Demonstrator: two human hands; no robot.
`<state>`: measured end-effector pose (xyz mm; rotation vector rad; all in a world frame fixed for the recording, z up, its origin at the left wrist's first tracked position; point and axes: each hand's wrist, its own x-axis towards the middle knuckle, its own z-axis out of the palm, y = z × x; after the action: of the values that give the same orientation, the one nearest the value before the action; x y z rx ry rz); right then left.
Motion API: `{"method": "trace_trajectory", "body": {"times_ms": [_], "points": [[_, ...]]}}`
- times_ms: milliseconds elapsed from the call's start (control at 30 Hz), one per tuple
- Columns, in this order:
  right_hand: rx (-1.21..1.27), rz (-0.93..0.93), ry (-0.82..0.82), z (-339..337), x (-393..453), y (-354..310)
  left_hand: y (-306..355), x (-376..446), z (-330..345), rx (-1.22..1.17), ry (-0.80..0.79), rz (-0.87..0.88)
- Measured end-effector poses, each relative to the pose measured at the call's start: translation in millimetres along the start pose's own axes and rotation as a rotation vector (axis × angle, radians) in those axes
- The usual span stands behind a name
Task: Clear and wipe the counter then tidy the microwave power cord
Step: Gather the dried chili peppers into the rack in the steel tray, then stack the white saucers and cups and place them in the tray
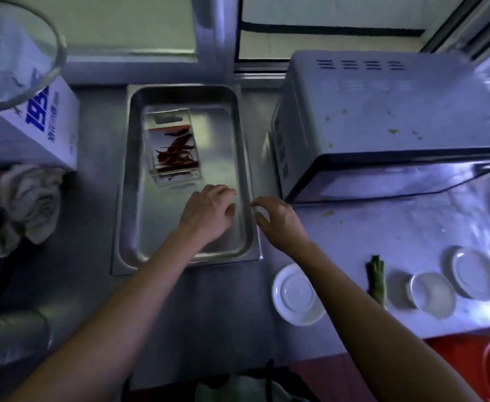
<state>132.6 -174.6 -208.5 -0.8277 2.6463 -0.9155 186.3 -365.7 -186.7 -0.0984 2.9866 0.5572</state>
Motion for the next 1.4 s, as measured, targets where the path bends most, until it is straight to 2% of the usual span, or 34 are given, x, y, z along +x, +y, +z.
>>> {"method": "trace_trajectory", "body": {"times_ms": [133, 367, 833, 1133, 1400], "points": [[0.027, 0.098, 0.1, -27, -63, 35, 60, -12, 22, -0.012, -0.022, 0.081], [0.014, 0.208, 0.179, -77, -188, 82, 167, -58, 61, 0.02, -0.064, 0.196], [-0.082, 0.501, 0.243, -152, -403, 152, 365, -125, 123, 0.227, -0.23, 0.449], [-0.087, 0.597, 0.34, -168, -473, 168, 430, -141, 145, 0.323, -0.253, 0.555], [-0.045, 0.653, 0.305, -163, -489, 190, 448, -127, 173, 0.375, -0.304, 0.563]]}}
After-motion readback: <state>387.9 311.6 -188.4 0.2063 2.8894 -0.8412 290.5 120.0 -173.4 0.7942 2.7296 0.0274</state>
